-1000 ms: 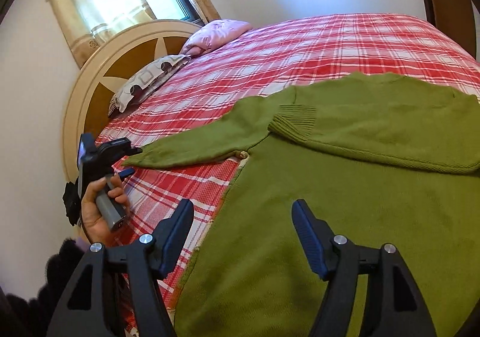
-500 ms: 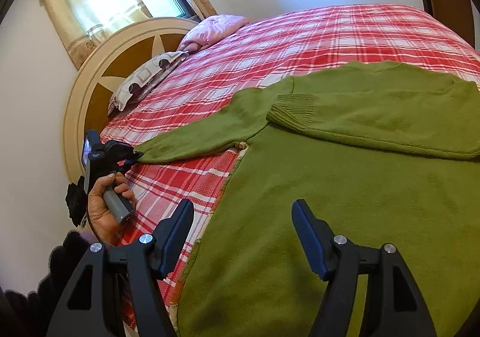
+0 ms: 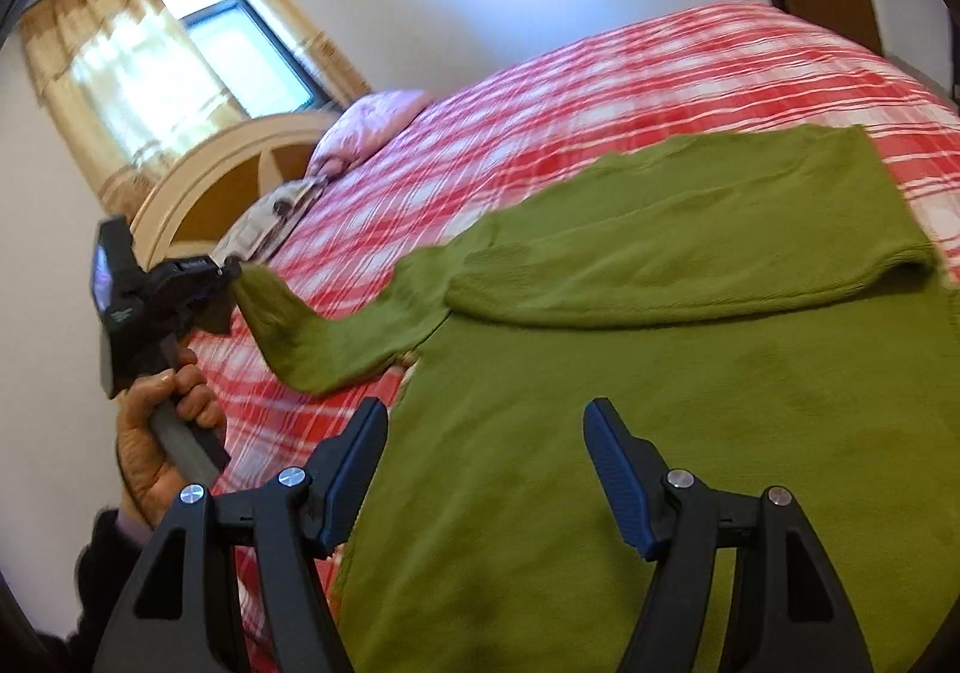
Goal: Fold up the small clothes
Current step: 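Grasp the other sleeve cuff with the left gripper, then lay the held sleeve across the sweater body with the left gripper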
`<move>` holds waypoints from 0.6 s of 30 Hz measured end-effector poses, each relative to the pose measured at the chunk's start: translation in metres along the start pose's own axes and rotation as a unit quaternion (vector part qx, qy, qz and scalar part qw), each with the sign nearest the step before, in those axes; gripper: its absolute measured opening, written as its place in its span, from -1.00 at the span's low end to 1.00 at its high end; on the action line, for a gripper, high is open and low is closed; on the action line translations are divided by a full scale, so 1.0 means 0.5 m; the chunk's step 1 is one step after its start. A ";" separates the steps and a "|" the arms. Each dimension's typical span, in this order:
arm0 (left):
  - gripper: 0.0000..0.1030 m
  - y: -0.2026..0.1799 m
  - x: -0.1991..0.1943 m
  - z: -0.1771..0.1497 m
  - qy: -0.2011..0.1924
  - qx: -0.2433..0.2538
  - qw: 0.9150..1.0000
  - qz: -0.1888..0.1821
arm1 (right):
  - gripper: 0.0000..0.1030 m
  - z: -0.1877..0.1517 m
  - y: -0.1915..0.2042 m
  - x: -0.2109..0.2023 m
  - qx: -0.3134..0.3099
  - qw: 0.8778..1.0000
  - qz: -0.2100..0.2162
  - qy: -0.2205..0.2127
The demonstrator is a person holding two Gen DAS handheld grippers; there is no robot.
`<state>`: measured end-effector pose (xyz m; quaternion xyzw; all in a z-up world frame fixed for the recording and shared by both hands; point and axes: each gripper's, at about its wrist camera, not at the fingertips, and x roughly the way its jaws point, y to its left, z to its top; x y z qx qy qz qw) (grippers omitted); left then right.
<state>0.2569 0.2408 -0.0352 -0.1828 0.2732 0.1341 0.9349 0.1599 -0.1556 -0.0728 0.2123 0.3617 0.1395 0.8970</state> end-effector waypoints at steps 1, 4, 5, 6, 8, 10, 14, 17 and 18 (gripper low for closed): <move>-0.89 -0.049 -0.020 -0.007 -0.012 0.028 0.999 -0.014 | 0.34 0.003 -0.008 -0.005 0.003 1.000 -0.002 -0.004; -0.89 -0.160 -0.062 -0.031 -0.026 0.084 0.994 -0.061 | 0.34 0.014 -0.045 -0.031 0.018 0.999 -0.015 -0.022; -0.89 -0.194 -0.070 -0.043 -0.026 0.100 0.992 -0.076 | 0.34 0.016 -0.056 -0.038 0.022 0.999 -0.019 -0.028; -0.89 -0.237 -0.080 -0.064 -0.023 0.117 0.988 -0.094 | 0.34 0.018 -0.071 -0.048 0.028 0.999 -0.026 -0.034; -0.89 -0.290 -0.090 -0.100 -0.013 0.139 0.982 -0.123 | 0.34 0.019 -0.098 -0.065 0.041 0.997 -0.040 -0.044; -0.89 -0.346 -0.096 -0.150 -0.002 0.164 0.976 -0.144 | 0.34 0.021 -0.127 -0.078 0.057 0.996 -0.053 -0.051; -0.89 -0.416 -0.072 -0.242 0.054 0.188 0.967 -0.164 | 0.34 0.024 -0.183 -0.104 0.093 0.990 -0.081 -0.064; -0.83 -0.421 -0.042 -0.296 0.097 0.201 0.963 -0.151 | 0.34 0.030 -0.211 -0.112 0.110 0.989 -0.073 -0.065; -0.80 -0.420 -0.043 -0.304 0.104 0.204 0.963 -0.145 | 0.34 0.036 -0.218 -0.111 0.119 0.989 -0.064 -0.063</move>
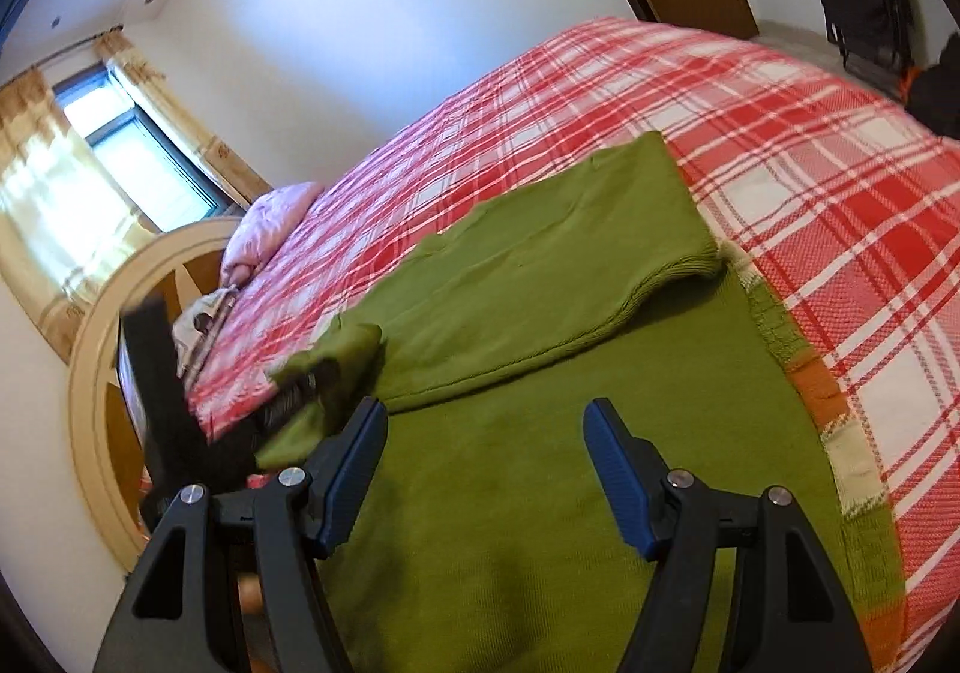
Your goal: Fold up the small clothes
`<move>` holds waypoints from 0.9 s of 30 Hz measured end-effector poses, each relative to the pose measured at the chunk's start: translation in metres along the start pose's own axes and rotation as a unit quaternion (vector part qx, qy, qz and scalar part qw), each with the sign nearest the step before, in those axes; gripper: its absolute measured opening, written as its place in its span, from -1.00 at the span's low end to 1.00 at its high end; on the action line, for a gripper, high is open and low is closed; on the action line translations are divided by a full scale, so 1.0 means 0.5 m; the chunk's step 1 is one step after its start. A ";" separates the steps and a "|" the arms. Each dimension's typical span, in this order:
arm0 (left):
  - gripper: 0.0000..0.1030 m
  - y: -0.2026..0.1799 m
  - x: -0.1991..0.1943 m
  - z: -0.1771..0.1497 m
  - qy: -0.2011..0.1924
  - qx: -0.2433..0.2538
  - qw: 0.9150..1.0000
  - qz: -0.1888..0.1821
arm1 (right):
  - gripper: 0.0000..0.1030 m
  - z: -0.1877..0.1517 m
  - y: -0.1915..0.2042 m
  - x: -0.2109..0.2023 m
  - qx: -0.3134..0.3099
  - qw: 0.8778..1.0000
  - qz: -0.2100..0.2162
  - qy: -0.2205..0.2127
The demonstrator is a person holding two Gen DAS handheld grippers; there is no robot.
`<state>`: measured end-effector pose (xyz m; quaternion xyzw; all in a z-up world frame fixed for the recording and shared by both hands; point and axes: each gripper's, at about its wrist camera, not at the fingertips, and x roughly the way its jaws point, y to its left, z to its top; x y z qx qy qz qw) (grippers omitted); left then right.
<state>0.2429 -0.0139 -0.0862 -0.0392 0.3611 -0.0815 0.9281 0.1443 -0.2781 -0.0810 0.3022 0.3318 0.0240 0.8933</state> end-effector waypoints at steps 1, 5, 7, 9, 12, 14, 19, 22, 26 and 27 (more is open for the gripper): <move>-0.74 0.004 -0.003 -0.011 0.010 0.002 1.000 0.002 | 0.34 0.001 0.001 0.003 0.004 1.000 0.007 0.003; 0.47 0.058 -0.061 -0.040 0.006 -0.017 1.000 0.002 | 0.60 0.024 0.024 0.032 0.016 0.997 0.064 0.028; 0.59 0.089 -0.084 -0.052 -0.016 -0.028 0.999 0.032 | 0.60 0.039 0.042 0.056 0.021 0.995 0.090 0.040; 0.59 0.121 -0.092 -0.060 -0.016 -0.033 0.998 0.047 | 0.60 0.058 0.084 0.104 -0.005 0.992 0.110 0.063; 0.59 0.169 -0.082 -0.083 0.000 -0.063 0.996 0.067 | 0.60 0.061 0.147 0.189 -0.061 0.988 0.090 0.107; 0.59 0.195 -0.067 -0.102 0.018 -0.083 0.994 0.076 | 0.60 0.050 0.186 0.230 -0.112 0.985 0.063 0.114; 0.59 0.232 -0.042 -0.134 0.034 -0.111 0.988 0.101 | 0.60 -0.026 0.283 0.280 -0.275 0.956 0.021 0.104; 0.59 0.247 -0.042 -0.144 0.025 -0.116 0.987 0.108 | 0.60 -0.074 0.327 0.316 -0.400 0.911 -0.041 0.085; 0.60 0.255 -0.046 -0.155 0.006 -0.138 0.985 0.105 | 0.34 -0.068 0.325 0.363 -0.433 0.893 -0.085 0.086; 0.62 0.256 -0.043 -0.156 0.004 -0.138 0.985 0.104 | -0.27 -0.059 0.320 0.371 -0.426 0.896 -0.086 0.093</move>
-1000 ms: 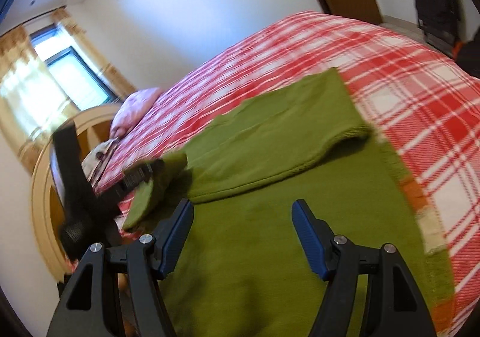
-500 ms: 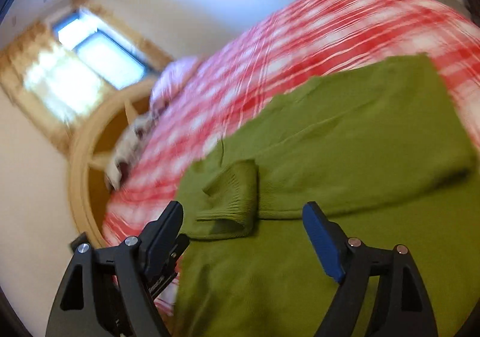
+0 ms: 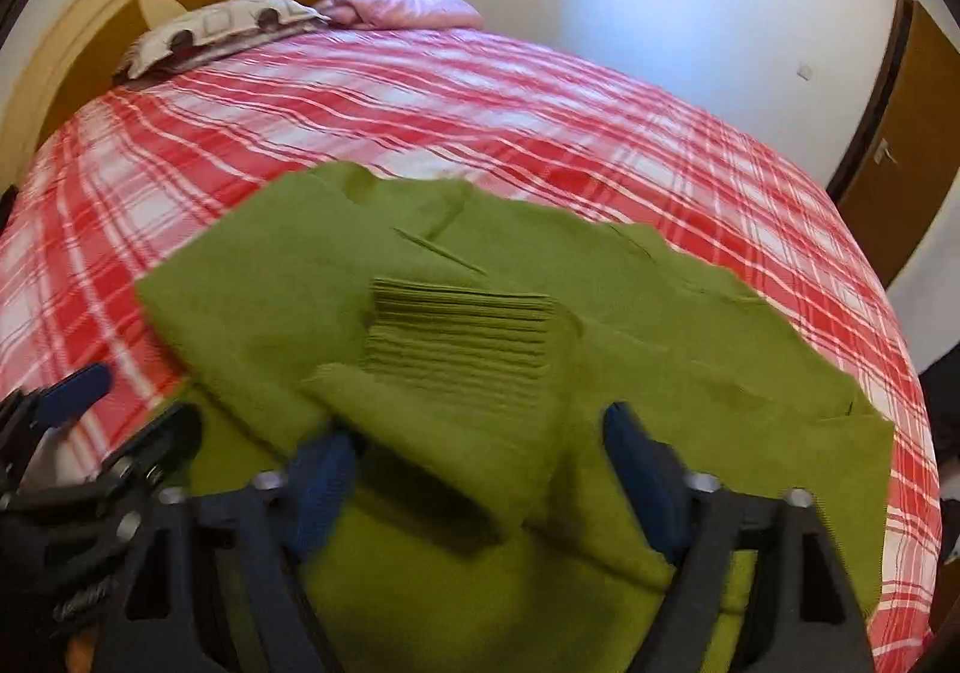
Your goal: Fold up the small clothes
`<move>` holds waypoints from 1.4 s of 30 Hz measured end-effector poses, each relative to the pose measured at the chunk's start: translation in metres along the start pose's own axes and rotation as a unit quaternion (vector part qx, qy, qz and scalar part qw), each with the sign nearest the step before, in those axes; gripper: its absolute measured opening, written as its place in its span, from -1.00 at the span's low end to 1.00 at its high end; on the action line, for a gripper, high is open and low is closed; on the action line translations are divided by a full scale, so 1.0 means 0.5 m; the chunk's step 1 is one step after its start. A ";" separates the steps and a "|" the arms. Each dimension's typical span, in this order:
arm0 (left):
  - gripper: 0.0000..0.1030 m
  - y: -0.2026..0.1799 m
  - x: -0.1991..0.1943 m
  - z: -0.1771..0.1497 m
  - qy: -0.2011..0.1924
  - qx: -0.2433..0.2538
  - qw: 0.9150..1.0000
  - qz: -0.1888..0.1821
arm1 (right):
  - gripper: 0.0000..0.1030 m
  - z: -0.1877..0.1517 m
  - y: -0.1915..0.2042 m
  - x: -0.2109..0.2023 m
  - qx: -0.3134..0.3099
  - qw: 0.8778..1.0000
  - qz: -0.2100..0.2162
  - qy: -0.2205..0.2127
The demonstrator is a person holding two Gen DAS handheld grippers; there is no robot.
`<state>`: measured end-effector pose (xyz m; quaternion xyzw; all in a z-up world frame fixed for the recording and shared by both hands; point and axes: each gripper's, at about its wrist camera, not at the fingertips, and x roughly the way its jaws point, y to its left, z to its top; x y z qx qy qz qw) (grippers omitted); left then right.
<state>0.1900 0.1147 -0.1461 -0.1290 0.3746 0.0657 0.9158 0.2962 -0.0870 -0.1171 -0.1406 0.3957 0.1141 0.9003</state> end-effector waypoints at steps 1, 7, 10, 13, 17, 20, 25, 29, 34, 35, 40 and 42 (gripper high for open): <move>0.67 -0.003 0.001 -0.002 -0.001 0.003 1.000 0.000 | -0.55 0.005 -0.014 0.009 0.016 1.000 0.012 0.013; 0.86 -0.015 0.013 0.000 0.004 0.021 1.000 0.002 | -0.88 0.008 -0.143 -0.018 0.169 0.981 0.096 -0.005; 0.86 -0.016 0.015 0.001 0.005 0.023 1.000 0.005 | -0.89 -0.011 -0.224 -0.073 0.239 0.964 0.100 -0.054; 0.86 -0.018 0.016 0.000 0.006 0.023 1.000 0.008 | -0.89 -0.052 -0.305 -0.111 0.290 0.949 0.091 -0.087; 0.87 -0.028 0.022 -0.001 0.009 0.032 0.999 0.026 | -0.89 -0.134 -0.373 -0.101 0.336 0.936 0.066 -0.078; 0.87 -0.025 0.023 0.000 0.010 0.029 0.999 0.027 | -0.89 -0.192 -0.412 -0.085 0.370 0.926 0.043 -0.065; 0.88 -0.028 0.024 0.001 0.013 0.031 0.999 0.033 | -0.88 -0.251 -0.456 -0.076 0.427 0.899 0.073 -0.062; 0.89 -0.029 0.025 0.002 0.013 0.032 0.999 0.034 | -0.87 -0.236 -0.462 -0.098 0.446 0.882 0.115 -0.100; 0.93 -0.031 0.026 0.002 0.013 0.034 0.999 0.033 | 0.60 -0.199 -0.453 -0.073 0.441 0.882 0.141 -0.085; 0.94 -0.031 0.026 0.002 0.013 0.034 0.999 0.033 | 0.60 -0.193 -0.447 -0.065 0.436 0.885 0.138 -0.082; 1.00 -0.035 0.028 0.001 0.015 0.039 0.999 0.029 | 0.46 -0.142 -0.391 -0.012 0.352 0.932 0.083 -0.024; 1.00 -0.035 0.029 0.001 0.015 0.039 0.999 0.030 | 0.06 -0.125 -0.365 0.008 0.302 0.952 0.046 -0.003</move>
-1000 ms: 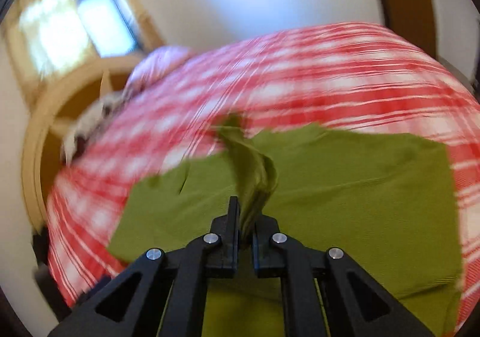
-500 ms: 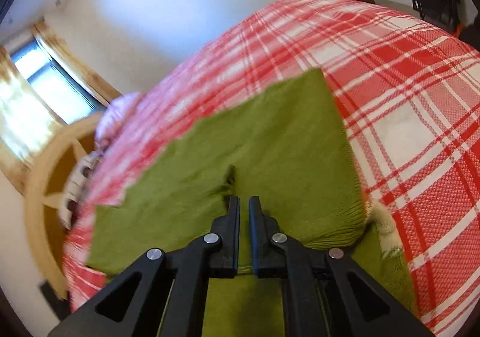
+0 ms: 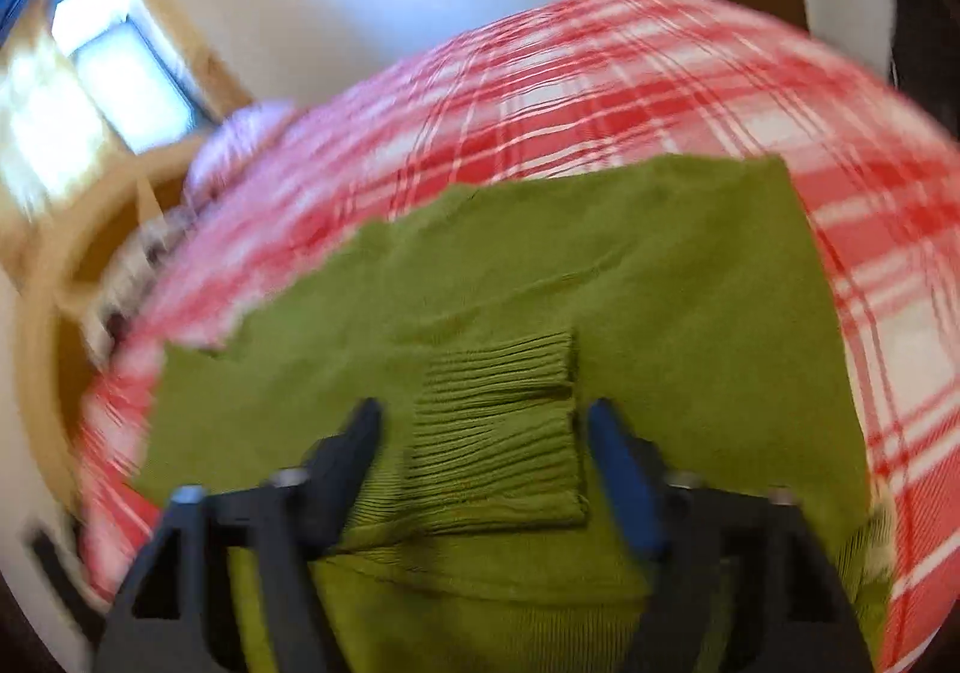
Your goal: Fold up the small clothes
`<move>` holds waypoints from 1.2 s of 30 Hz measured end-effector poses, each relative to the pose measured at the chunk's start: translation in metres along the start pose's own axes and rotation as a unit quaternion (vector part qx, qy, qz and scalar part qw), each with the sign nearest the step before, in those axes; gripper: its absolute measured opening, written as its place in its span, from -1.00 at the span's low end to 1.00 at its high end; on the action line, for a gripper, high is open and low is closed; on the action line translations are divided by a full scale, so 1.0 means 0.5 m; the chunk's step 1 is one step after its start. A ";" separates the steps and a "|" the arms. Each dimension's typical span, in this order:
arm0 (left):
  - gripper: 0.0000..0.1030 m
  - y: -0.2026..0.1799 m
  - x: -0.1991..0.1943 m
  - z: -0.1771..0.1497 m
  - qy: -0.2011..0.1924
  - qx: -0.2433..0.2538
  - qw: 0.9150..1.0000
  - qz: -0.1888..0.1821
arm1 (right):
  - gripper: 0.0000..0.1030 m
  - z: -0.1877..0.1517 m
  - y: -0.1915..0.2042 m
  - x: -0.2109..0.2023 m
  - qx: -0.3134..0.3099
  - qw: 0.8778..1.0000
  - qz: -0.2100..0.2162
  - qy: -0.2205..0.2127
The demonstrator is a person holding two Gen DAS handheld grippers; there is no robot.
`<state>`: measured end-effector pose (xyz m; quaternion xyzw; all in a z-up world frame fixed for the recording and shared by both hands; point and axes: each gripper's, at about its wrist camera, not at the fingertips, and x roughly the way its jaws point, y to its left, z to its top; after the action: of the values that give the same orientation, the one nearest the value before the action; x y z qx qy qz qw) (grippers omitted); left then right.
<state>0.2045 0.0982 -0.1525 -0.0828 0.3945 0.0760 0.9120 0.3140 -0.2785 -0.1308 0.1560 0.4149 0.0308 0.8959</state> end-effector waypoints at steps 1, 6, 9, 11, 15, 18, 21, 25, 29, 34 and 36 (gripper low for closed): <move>1.00 0.000 0.000 0.000 0.000 0.000 1.000 0.000 | -0.09 -0.007 0.010 0.009 -0.021 0.999 -0.023 0.005; 1.00 0.001 0.001 0.001 0.002 -0.006 1.000 0.000 | -0.78 -0.011 0.050 0.006 -0.090 0.995 -0.049 0.013; 1.00 0.003 0.004 0.009 0.008 -0.019 1.000 0.005 | -0.79 -0.001 0.059 -0.043 -0.126 0.988 -0.078 -0.040; 1.00 0.004 0.009 0.019 0.015 -0.030 0.999 0.014 | -0.79 0.010 0.058 -0.081 -0.129 0.984 -0.100 -0.071; 1.00 0.019 0.019 0.033 0.018 -0.058 0.998 0.023 | -0.79 0.028 0.027 -0.126 -0.141 0.969 -0.163 -0.119; 1.00 0.019 0.024 0.034 0.019 -0.061 0.997 0.033 | -0.79 0.032 -0.025 -0.113 -0.124 0.973 -0.164 -0.103; 1.00 0.010 0.028 0.034 0.022 -0.053 0.997 0.050 | -0.79 0.011 -0.050 -0.071 -0.135 0.973 -0.175 -0.071; 1.00 0.015 0.029 0.032 0.021 -0.054 0.997 0.047 | -0.65 0.001 -0.089 -0.047 -0.094 0.983 -0.150 -0.041; 1.00 0.012 0.018 0.030 0.026 -0.032 0.998 0.048 | -0.57 0.002 -0.108 -0.134 -0.029 0.987 -0.131 -0.092; 1.00 0.002 -0.042 0.027 -0.007 -0.012 0.998 0.059 | -0.57 -0.019 -0.063 -0.193 -0.055 0.987 -0.090 -0.120; 1.00 -0.024 -0.060 0.041 -0.026 0.007 0.998 0.049 | -0.57 -0.018 -0.051 -0.181 -0.057 0.989 -0.082 -0.106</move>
<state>0.2014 0.0885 -0.1157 -0.0543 0.3743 0.1200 0.9179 0.2463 -0.3172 -0.0776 0.0729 0.3269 -0.0361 0.9416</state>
